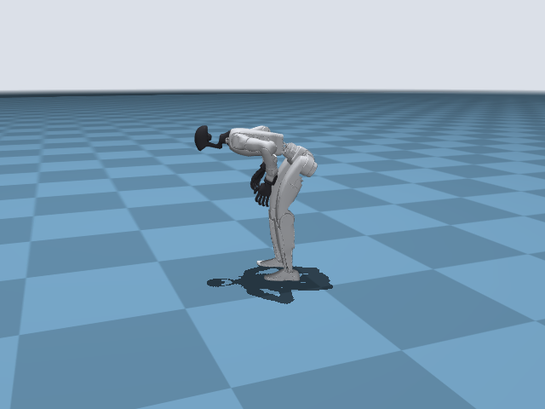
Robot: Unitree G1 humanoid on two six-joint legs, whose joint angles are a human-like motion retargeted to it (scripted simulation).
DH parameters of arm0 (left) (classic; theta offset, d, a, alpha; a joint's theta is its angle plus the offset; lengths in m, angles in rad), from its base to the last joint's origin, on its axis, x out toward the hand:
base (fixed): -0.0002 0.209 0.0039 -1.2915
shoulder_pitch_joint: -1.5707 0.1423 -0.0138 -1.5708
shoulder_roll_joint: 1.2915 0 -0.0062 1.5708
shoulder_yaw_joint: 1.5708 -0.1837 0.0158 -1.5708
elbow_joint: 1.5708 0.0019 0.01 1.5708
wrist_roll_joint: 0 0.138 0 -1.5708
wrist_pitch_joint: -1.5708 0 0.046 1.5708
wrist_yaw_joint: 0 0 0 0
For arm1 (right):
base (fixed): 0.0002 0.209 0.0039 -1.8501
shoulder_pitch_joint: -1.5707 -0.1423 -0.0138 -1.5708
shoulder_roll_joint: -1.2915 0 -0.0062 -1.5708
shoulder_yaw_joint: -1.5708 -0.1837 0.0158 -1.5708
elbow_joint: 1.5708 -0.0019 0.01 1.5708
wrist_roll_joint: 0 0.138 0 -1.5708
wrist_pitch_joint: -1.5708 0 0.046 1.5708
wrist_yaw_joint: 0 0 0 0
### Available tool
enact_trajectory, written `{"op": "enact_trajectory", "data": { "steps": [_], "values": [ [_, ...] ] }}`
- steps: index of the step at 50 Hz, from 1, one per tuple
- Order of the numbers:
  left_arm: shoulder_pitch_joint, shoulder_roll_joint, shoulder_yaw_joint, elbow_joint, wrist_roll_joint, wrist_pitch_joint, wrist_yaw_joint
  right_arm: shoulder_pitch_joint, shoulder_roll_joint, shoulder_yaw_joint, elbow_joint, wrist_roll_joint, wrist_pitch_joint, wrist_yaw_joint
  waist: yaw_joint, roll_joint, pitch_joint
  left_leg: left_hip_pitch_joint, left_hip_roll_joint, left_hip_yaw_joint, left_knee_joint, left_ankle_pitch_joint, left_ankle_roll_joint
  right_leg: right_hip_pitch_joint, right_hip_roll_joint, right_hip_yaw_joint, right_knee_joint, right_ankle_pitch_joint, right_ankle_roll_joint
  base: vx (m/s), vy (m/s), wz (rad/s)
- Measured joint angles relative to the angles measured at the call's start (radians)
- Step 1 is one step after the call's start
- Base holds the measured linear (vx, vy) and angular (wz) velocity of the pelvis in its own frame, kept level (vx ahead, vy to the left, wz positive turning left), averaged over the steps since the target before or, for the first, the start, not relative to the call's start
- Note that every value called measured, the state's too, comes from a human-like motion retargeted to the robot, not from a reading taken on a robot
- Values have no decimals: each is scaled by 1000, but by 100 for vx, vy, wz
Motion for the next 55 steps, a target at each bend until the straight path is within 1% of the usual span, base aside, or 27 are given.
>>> {"op": "enact_trajectory", "data": {
  "steps": [3, 6, 11, 13, 16, 18, 20, 25, 27, 30, 32, 33, 34, 35, 37, 38, 39, 40, 41, 42, 43, 44, 45, 48, 50, 52, 55],
  "values": [
    [95, 48, 70, -159, 37, 10, 72, 120, -39, -73, -164, -33, -21, -36, 8, 19, 0, -185, 31, 4, 234, -80, 2, -189, -19, 40, 248, -100, -49, -3, 3, -9],
    [252, 97, 127, -272, 61, -1, 136, 286, -92, -108, -261, -62, -56, -89, -12, -24, 0, -226, 42, 60, 467, -166, -3, -298, -70, 149, 562, -223, -84, 0, 0, 0],
    [592, 179, 218, -402, 76, -59, 224, 590, -151, -103, -319, -57, -128, -203, -1, -68, 0, -226, 114, 73, 974, -349, -11, -313, -80, 273, 1051, -451, -131, 1, -4, -73],
    [730, 203, 251, -441, 83, -70, 260, 707, -147, -93, -335, -13, -139, -222, 14, -75, 0, -226, 144, 59, 1169, -431, -17, -313, -70, 309, 1237, -548, -148, 3, -6, -70],
    [938, 222, 330, -470, 98, -64, 329, 775, -155, -48, -313, 86, -131, -214, 28, -94, 0, -226, 194, 28, 1432, -557, -42, -313, -50, 346, 1492, -671, -170, 3, -6, -67],
    [1080, 221, 407, -473, 103, -63, 379, 781, -193, -28, -284, 126, -129, -214, 51, -104, 0, -226, 248, -10, 1579, -640, -64, -313, -12, 343, 1611, -692, -182, -13, 1, -106],
    [1223, 222, 490, -468, 101, -74, 421, 782, -241, -22, -254, 146, -129, -224, 54, -125, 0, -226, 267, -42, 1677, -655, -97, -313, -6, 350, 1722, -692, -194, -30, -6, -34],
    [1235, 253, 513, -336, 31, -105, 475, 782, -325, -33, -181, 201, -149, -241, 25, -130, 0, -226, 264, -75, 1954, -655, -159, -313, -42, 444, 2040, -692, -152, -19, -5, 37],
    [1235, 281, 529, -320, 6, -132, 487, 782, -357, -26, -178, 234, -172, -236, 24, -118, 0, -226, 274, -72, 2051, -655, -141, -313, -53, 493, 2147, -692, -142, -4, -2, 39],
    [1235, 317, 567, -369, -6, -174, 495, 782, -428, 14, -232, 279, -236, -216, 50, -96, 0, -226, 295, -63, 2137, -655, -61, -313, -53, 549, 2231, -692, -151, 4, 2, 17],
    [1209, 352, 590, -472, 7, -185, 477, 771, -520, 52, -336, 331, -324, -157, 89, -92, 0, -226, 305, -54, 2136, -655, 3, -313, -39, 550, 2215, -692, -172, 11, 5, -22],
    [1137, 371, 560, -504, 9, -181, 455, 745, -562, 62, -376, 357, -361, -110, 111, -82, 0, -226, 304, -60, 2114, -655, 19, -313, -36, 530, 2185, -692, -192, 18, 0, -37],
    [986, 379, 470, -489, 1, -180, 421, 663, -598, 94, -375, 429, -414, -14, 132, -67, 0, -226, 304, -65, 2079, -655, 28, -313, -34, 500, 2144, -692, -214, 23, -4, -43],
    [797, 382, 350, -452, -11, -180, 381, 554, -632, 136, -355, 525, -476, 107, 153, -49, 0, -226, 304, -71, 2037, -655, 34, -313, -33, 466, 2096, -692, -238, 28, -7, -39],
    [389, 332, 89, -302, -51, -218, 307, 301, -658, 251, -263, 858, -585, 470, 186, -27, 0, -226, 297, -67, 1930, -649, 46, -313, -33, 412, 1990, -692, -268, 32, -11, -4],
    [210, 290, -20, -218, -75, -233, 270, 183, -652, 302, -212, 1048, -592, 669, 191, -27, 0, -226, 282, -54, 1866, -634, 52, -313, -43, 399, 1939, -692, -276, 30, -15, 66],
    [57, 241, -104, -131, -98, -237, 242, 71, -630, 346, -147, 1158, -581, 780, 188, -34, 0, -226, 255, -38, 1792, -609, 57, -313, -63, 392, 1889, -692, -282, 26, -18, 121],
    [-82, 188, -177, -43, -121, -236, 219, -40, -600, 388, -75, 1228, -562, 846, 181, -44, 0, -226, 223, -20, 1715, -577, 61, -313, -88, 388, 1841, -691, -287, 18, -18, 143],
    [-194, 130, -211, 53, -153, -212, 205, -171, -552, 439, 31, 1015, -538, 596, 178, -53, 0, -226, 196, -12, 1626, -544, 63, -313, -108, 372, 1772, -669, -294, 11, -15, 135],
    [-292, 71, -237, 151, -181, -182, 187, -293, -499, 489, 139, 811, -478, 358, 178, -66, -10, -222, 174, -4, 1532, -511, 65, -312, -120, 355, 1696, -641, -299, 4, -9, 93],
    [-362, 10, -246, 255, -199, -138, 161, -401, -437, 539, 253, 625, -349, 143, 183, -84, -41, -211, 162, 3, 1429, -481, 65, -311, -120, 335, 1604, -602, -303, 4, -7, 47],
    [-400, -58, -254, 376, -208, -101, 122, -476, -363, 591, 374, 556, -264, 51, 189, -104, -71, -160, 153, 9, 1327, -465, 61, -268, -114, 313, 1508, -575, -299, 6, -5, 2],
    [-421, -128, -261, 506, -213, -68, 76, -536, -282, 642, 498, 545, -203, 21, 194, -124, -99, -90, 146, 14, 1225, -455, 54, -204, -106, 291, 1410, -555, -292, 11, -6, -25],
    [-456, -355, -252, 997, -162, 34, -143, -681, -3, 705, 978, 582, -103, 173, 188, -160, -158, 177, 125, 14, 881, -391, 14, 85, -78, 195, 1055, -480, -252, 18, -6, -29],
    [-447, -491, -226, 1306, -81, 111, -339, -733, 189, 680, 1295, 573, -23, 365, 166, -173, -219, 357, 111, 16, 623, -273, -23, 292, -58, 121, 774, -362, -208, 26, -5, -13],
    [-402, -563, -212, 1476, 25, 153, -512, -728, 315, 645, 1476, 512, 48, 551, 146, -183, -296, 541, 90, 8, 330, -44, -58, 499, -26, 57, 449, -134, -150, 31, -5, -13],
    [-299, -568, -215, 1495, 133, 134, -668, -636, 385, 658, 1536, 376, 75, 716, 143, -187, -401, 834, 51, -67, -137, 365, -83, 804, 40, 22, -55, 306, -68, 34, -4, -27]
  ]
}}
